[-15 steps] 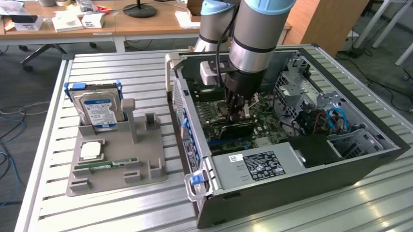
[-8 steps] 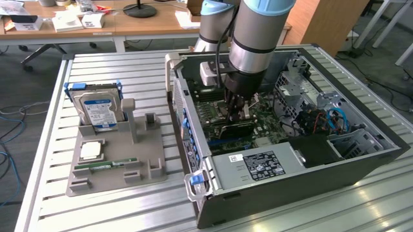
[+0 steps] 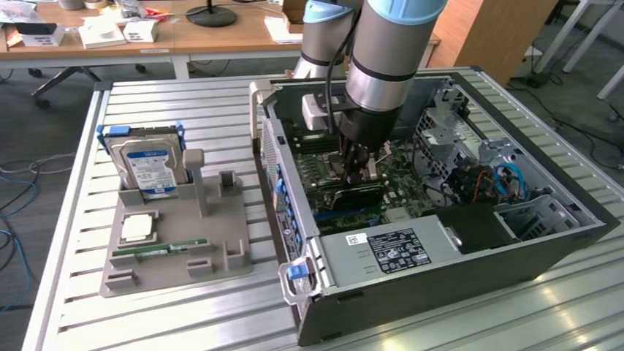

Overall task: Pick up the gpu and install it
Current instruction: 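Press down on the gpu until it lock into place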

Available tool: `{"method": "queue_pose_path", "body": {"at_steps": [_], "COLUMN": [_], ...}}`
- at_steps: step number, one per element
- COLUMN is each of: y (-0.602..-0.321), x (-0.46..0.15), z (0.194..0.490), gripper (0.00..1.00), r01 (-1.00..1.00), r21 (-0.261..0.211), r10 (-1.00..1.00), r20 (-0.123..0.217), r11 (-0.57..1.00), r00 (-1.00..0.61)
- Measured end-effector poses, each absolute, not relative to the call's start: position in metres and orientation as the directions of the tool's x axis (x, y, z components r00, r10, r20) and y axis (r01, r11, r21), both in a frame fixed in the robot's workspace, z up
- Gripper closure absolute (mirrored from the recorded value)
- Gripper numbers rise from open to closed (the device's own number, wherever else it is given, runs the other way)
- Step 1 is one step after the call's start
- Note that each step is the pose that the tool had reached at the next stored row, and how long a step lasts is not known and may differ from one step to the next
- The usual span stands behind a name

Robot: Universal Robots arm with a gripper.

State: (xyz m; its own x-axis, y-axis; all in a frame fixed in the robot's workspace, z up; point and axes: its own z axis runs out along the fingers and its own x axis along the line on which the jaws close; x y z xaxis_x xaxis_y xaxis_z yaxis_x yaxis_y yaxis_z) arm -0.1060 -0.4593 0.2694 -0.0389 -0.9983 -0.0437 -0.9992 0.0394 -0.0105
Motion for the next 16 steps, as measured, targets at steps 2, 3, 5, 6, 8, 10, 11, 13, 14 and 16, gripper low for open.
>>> {"method": "queue_pose_path", "body": {"at_steps": [2,3,5,6,8,10,11,13,14,16], "y": [-0.4593,-0.4593,-0.459,-0.459,-0.459,-0.459,-0.459,-0.4591,-0.459,-0.4588], "x": [-0.106,-0.1061,-0.106,-0.106,-0.106,-0.106,-0.106,-0.106,-0.106,-0.106], "z": [0.2693,0.2689,0.2685,0.2685,0.2685,0.2685,0.2685,0.2683,0.2681,0.2678], "gripper": [0.89,0.89,0.89,0.89,0.89,0.89,0.89,0.89,0.89,0.89], "r01": [-0.999,-0.999,-0.999,-0.999,-0.999,-0.999,-0.999,-0.999,-0.999,-0.999], "r21": [-0.011,-0.011,-0.011,-0.01,-0.01,-0.011,-0.01,-0.01,-0.01,-0.011], "r10": [-0.998,-0.998,-0.998,-0.998,-0.998,-0.998,-0.998,-0.998,-0.998,-0.998], "r20": [-0.044,-0.045,-0.045,-0.045,-0.045,-0.045,-0.045,-0.045,-0.045,-0.045], "r11": [0.039,0.039,0.039,0.039,0.039,0.039,0.039,0.039,0.039,0.039], "r00": [-0.039,-0.039,-0.039,-0.039,-0.039,-0.039,-0.039,-0.039,-0.039,-0.039]}}
